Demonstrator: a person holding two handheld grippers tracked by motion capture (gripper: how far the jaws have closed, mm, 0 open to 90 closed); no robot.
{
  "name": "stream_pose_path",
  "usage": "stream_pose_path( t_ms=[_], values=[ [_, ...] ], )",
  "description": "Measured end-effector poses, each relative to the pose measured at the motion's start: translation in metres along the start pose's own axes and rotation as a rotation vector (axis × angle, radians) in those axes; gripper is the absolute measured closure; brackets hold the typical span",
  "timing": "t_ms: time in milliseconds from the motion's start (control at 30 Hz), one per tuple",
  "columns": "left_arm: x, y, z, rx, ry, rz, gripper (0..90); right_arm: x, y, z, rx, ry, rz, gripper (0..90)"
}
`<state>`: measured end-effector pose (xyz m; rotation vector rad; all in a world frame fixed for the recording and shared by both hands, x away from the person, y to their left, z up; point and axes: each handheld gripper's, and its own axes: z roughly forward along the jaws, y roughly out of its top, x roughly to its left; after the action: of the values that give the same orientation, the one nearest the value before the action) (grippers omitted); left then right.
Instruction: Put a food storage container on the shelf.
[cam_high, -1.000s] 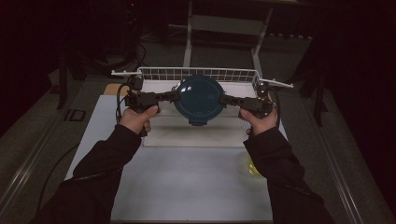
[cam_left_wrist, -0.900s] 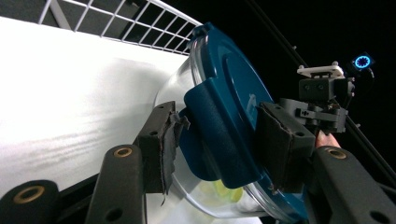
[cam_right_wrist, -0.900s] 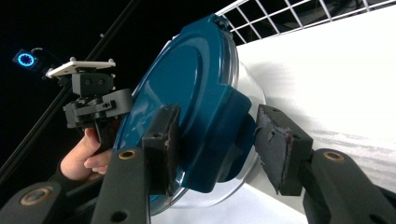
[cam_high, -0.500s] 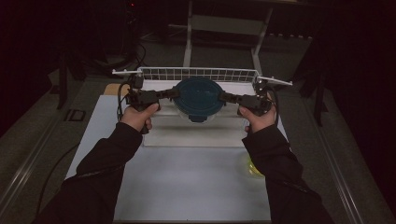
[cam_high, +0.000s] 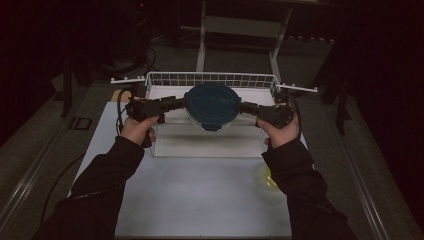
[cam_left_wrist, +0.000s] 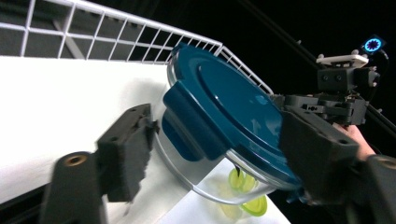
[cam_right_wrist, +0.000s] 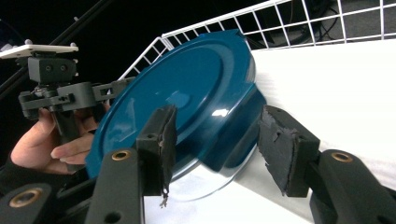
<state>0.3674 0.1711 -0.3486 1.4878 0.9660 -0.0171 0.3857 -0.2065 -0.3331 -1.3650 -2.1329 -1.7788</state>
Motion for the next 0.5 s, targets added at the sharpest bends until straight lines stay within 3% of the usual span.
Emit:
stream_pose_path(
  t_ms=[200,267,367,500],
  values=[
    [-0.009,-0.015,-0.011,-0.019,-0.001,0.075,14.2,0.006,-0.008,-0.013,-0.002,-0.026,-0.047,48.2],
    [-0.012,-0.021,-0.015,-0.021,-0.013,0.090,12.5,0.007,-0.012,-0.017,-0.001,-0.018,-0.049,48.9],
    [-0.015,-0.029,-0.019,-0.009,-0.015,0.121,2.6,0.011,-0.018,-0.022,-0.005,-0.012,-0.059,49.7],
    [-0.020,-0.039,-0.022,0.011,-0.007,0.160,0.7,0.015,-0.027,-0.027,-0.007,0.016,-0.056,51.6]
  ],
)
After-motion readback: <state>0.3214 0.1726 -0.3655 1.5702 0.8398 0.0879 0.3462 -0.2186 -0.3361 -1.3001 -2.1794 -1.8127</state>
